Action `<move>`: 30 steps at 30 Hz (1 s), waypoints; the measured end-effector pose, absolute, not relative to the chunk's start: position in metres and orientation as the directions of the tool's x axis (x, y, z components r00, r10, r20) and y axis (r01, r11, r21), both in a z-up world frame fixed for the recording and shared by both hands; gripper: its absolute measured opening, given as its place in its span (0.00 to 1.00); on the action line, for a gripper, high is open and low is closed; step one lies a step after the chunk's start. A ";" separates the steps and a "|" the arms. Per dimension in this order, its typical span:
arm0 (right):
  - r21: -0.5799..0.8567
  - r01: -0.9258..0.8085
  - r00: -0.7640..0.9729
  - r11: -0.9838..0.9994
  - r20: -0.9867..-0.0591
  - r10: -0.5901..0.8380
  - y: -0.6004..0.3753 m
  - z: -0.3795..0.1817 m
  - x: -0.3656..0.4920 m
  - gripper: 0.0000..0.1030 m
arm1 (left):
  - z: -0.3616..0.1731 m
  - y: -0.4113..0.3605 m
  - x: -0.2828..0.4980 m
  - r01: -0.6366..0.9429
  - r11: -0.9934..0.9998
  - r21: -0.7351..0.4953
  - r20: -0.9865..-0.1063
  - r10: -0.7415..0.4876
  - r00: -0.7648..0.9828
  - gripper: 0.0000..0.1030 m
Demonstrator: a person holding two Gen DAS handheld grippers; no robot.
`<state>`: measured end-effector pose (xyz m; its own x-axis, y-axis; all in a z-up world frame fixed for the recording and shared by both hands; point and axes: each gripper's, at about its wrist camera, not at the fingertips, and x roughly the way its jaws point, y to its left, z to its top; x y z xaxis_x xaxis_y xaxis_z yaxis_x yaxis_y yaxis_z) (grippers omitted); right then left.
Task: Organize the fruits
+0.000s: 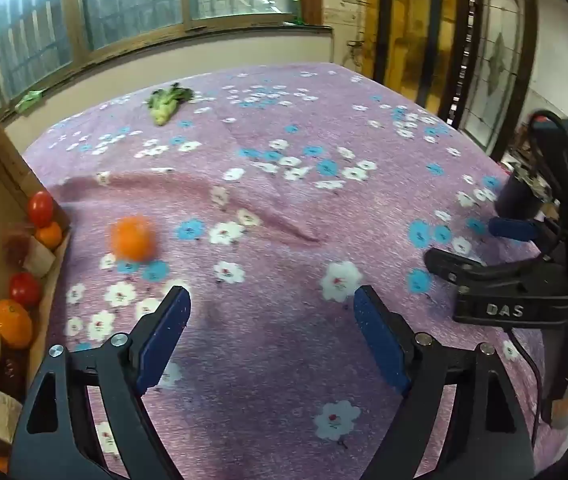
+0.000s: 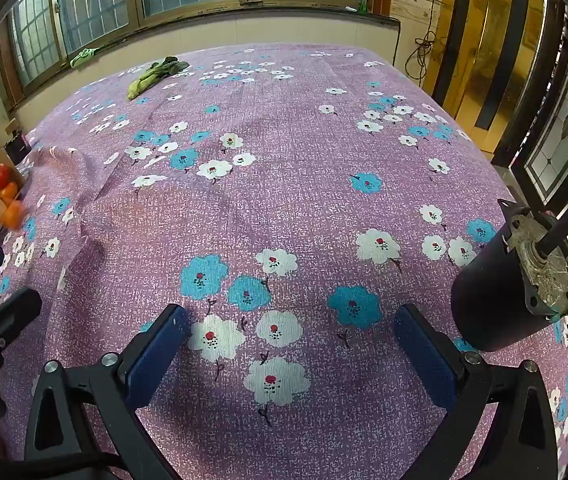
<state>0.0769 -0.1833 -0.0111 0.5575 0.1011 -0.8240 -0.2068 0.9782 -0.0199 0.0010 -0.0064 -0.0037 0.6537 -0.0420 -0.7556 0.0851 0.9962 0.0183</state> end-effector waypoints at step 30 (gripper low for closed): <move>-0.020 -0.206 0.564 0.978 -0.819 0.102 -0.183 -0.011 0.077 1.00 | 0.027 0.033 -0.030 0.224 0.942 -0.251 -0.641 -0.335 0.690 0.81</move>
<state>0.0770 -0.1827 -0.0111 0.5640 0.1024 -0.8194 -0.2063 0.9783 -0.0197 -0.0300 0.0334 0.0267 0.6899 -0.3354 -0.6415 0.2242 0.9416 -0.2512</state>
